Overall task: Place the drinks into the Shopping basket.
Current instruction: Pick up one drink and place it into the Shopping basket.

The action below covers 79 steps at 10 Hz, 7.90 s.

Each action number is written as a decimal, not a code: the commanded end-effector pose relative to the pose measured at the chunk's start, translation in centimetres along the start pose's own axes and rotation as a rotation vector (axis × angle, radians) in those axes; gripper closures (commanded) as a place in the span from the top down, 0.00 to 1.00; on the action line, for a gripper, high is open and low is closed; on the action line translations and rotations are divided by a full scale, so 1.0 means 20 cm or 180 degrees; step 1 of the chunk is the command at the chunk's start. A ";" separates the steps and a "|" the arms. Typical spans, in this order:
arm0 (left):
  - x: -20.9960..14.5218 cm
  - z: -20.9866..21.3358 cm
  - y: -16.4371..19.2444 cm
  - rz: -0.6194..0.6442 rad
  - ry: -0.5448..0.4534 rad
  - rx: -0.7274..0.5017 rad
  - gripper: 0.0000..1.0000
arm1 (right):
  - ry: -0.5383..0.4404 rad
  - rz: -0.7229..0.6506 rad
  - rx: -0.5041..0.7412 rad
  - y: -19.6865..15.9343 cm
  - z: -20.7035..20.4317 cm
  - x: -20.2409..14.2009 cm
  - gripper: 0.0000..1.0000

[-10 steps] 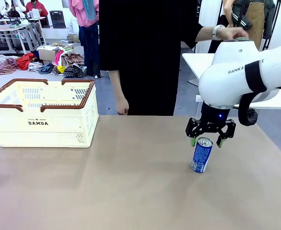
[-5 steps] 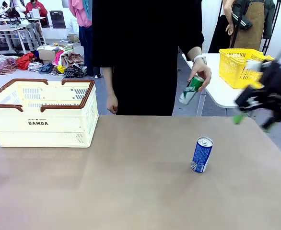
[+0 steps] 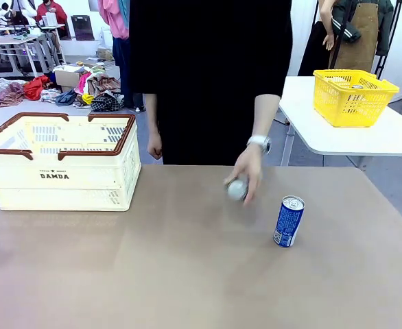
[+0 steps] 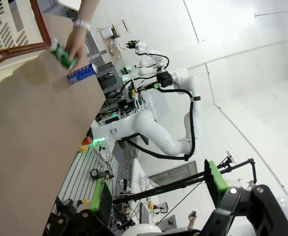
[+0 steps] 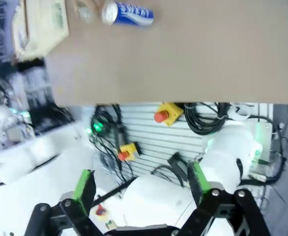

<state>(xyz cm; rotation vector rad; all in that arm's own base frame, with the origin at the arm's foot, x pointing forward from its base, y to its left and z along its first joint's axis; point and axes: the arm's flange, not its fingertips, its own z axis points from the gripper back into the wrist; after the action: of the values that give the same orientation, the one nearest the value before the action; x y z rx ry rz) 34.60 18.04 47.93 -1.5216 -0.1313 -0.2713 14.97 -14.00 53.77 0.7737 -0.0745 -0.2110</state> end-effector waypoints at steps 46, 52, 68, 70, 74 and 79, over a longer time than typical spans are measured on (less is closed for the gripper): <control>0.00 0.00 -0.01 0.0024 -0.0036 -0.0032 1.00 | 0.0352 0.1090 -0.2506 1.17 -1.18 0.85 0.00; 0.00 0.00 -0.01 0.0024 -0.0036 -0.0032 1.00 | 0.0139 0.0924 -0.3503 1.89 -1.67 0.89 0.00; 0.00 0.00 -0.01 0.0024 -0.0036 -0.0032 1.00 | 0.0694 0.1442 -0.2774 1.88 -2.99 0.83 0.00; 0.00 0.00 -0.01 0.0024 -0.0036 -0.0032 1.00 | 0.0703 0.1465 -0.2825 1.88 -2.99 0.83 0.00; 0.00 0.00 -0.01 0.0024 -0.0036 -0.0032 1.00 | 0.0689 0.1526 -0.2783 1.90 -2.95 0.84 1.00; 0.00 0.00 -0.01 0.0024 -0.0036 -0.0032 1.00 | 0.0316 0.1871 -0.2085 2.10 -1.96 0.96 1.00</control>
<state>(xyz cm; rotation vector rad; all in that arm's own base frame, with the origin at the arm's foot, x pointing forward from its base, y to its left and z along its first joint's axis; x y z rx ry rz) 34.58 17.95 47.83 -1.5227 -0.1305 -0.2690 47.97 42.57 53.15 0.0161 -0.1288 0.3056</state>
